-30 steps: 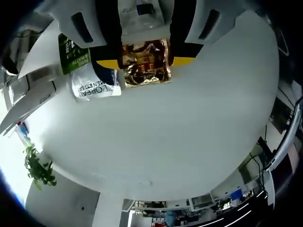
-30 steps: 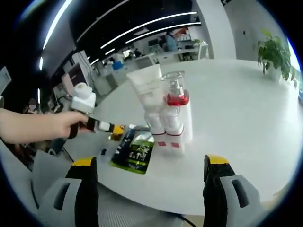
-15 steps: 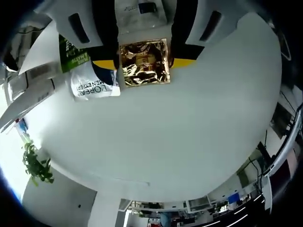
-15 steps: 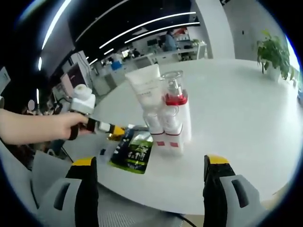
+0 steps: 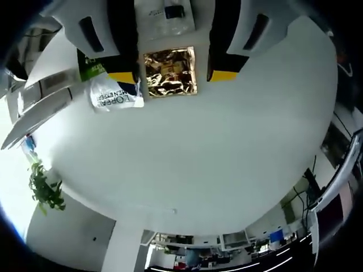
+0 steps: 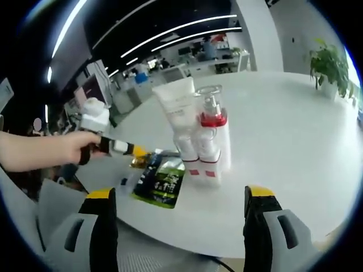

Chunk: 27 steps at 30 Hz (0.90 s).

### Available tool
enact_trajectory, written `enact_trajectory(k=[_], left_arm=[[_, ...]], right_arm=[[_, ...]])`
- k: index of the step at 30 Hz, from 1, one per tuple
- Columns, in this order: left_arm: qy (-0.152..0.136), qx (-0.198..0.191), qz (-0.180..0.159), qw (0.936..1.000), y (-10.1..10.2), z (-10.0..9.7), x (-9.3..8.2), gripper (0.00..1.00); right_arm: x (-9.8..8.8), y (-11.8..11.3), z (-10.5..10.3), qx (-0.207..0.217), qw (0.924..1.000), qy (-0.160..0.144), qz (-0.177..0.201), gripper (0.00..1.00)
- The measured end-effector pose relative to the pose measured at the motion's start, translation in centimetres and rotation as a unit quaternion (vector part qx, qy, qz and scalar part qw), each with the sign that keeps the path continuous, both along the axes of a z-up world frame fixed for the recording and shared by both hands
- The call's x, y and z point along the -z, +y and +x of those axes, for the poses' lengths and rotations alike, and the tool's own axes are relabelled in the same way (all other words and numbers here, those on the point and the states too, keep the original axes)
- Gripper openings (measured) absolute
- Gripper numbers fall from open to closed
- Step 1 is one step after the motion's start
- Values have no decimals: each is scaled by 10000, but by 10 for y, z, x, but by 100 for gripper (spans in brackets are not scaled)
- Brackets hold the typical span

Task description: Arrange the skincare products in the storage area until every visible bottle or jar stands upright without overlapping.

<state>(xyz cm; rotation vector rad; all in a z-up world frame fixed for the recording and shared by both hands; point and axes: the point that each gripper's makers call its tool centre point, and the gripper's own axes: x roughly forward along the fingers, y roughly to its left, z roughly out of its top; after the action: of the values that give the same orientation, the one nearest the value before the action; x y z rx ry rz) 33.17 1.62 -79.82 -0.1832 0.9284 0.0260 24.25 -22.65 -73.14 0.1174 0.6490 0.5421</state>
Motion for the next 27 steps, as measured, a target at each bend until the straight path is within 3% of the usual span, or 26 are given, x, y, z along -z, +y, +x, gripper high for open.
enact_trajectory(k=[5,11,16,19,22,27], left_arm=[[-234,74,-20,9997,5,-5,-13,49],[-268,219,-180,9992,10,-22,-16,59],[-471,407,-228,9978,20,-38,-27,60],[-608,566,-188,9964,20,-52,-37,68],[-701,719,-142,9948,23,-53,-38,80],[-803,864,-242,9927,30,-61,-40,86]], right_arm=[[0,3,-1,-106,9999,-24,-18,92],[-1,7,-2,-217,9997,-66,-42,92],[-1,9,-4,-330,9993,-107,-100,92],[-2,11,-4,-365,9992,-138,-124,93],[-2,11,-4,-370,9992,-125,-119,93],[-1,11,-5,-391,9991,-87,-109,93]])
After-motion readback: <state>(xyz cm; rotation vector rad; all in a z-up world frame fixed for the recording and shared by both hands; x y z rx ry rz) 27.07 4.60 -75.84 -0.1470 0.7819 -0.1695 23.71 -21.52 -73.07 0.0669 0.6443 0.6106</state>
